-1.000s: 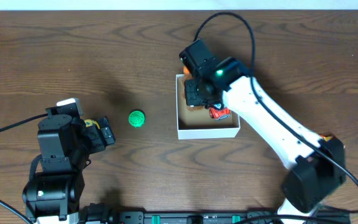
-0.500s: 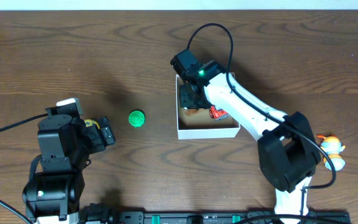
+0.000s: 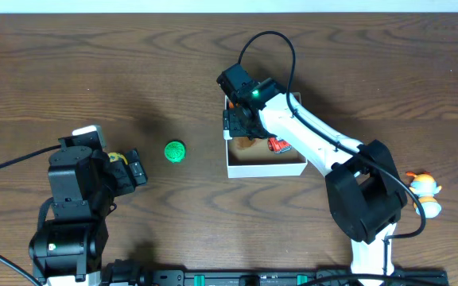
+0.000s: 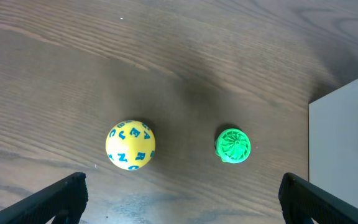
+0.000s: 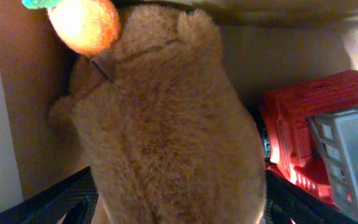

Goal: Pack container
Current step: 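Lower the brown plush into the box and open the right gripper, then grasp the orange-and-blue duck figure with the right gripper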

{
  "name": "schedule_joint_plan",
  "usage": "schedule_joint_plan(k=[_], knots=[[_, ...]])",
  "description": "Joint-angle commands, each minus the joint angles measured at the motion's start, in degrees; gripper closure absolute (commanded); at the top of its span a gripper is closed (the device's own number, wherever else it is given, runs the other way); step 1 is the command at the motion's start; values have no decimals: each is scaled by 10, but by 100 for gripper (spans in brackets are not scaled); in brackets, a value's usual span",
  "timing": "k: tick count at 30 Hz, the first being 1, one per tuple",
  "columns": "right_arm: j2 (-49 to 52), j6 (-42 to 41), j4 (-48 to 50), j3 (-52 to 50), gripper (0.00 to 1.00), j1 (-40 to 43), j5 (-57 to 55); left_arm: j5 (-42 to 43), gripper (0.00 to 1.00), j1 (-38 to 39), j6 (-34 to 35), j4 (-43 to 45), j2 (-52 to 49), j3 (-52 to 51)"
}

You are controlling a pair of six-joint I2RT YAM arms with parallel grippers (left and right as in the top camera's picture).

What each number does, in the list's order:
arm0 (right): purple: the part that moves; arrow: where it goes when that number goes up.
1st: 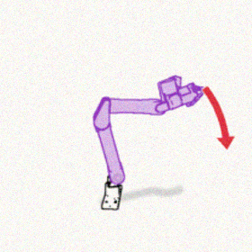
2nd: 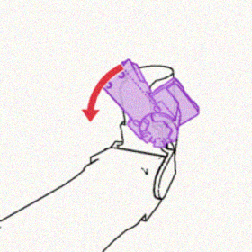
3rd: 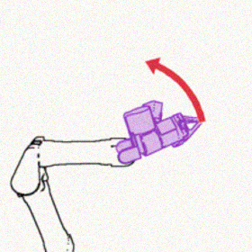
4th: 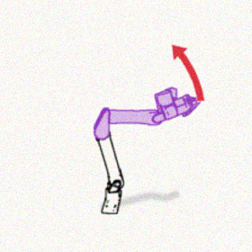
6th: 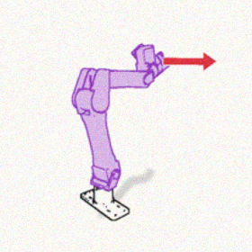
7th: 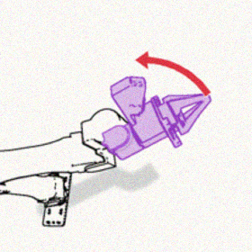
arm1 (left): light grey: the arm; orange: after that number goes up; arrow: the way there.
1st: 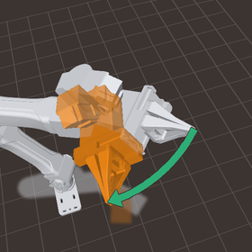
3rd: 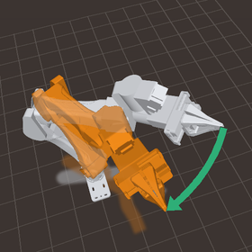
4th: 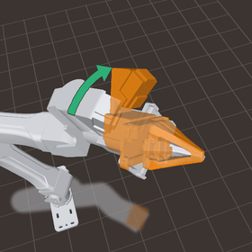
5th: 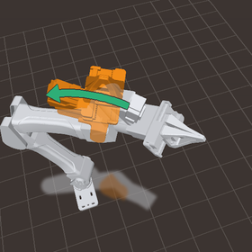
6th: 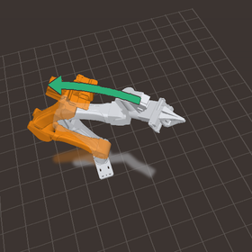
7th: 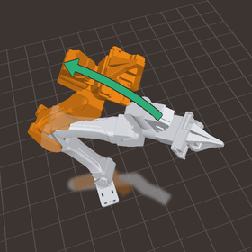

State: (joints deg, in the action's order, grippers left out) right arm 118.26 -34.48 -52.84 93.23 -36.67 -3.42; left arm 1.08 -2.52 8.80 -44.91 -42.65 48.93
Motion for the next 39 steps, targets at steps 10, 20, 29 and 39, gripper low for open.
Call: schedule_joint_plan(k=[10, 20, 29, 39], knots=[[-91, 35, -16, 31, 9, 5, -39, -3, 2, -2, 0, -1, 0, 12], [-297, 18, -132, 43, 1, 162, -73, -3, 2, -2, 1, -1, 0, 12], [-365, 46, -328, 32, 1, 491, -70, -3, 2, -2, 1, -1, 0, 12], [-363, 96, -184, -210, 1, 675, -57, -3, 2, -2, 1, -1, 0, 12]])
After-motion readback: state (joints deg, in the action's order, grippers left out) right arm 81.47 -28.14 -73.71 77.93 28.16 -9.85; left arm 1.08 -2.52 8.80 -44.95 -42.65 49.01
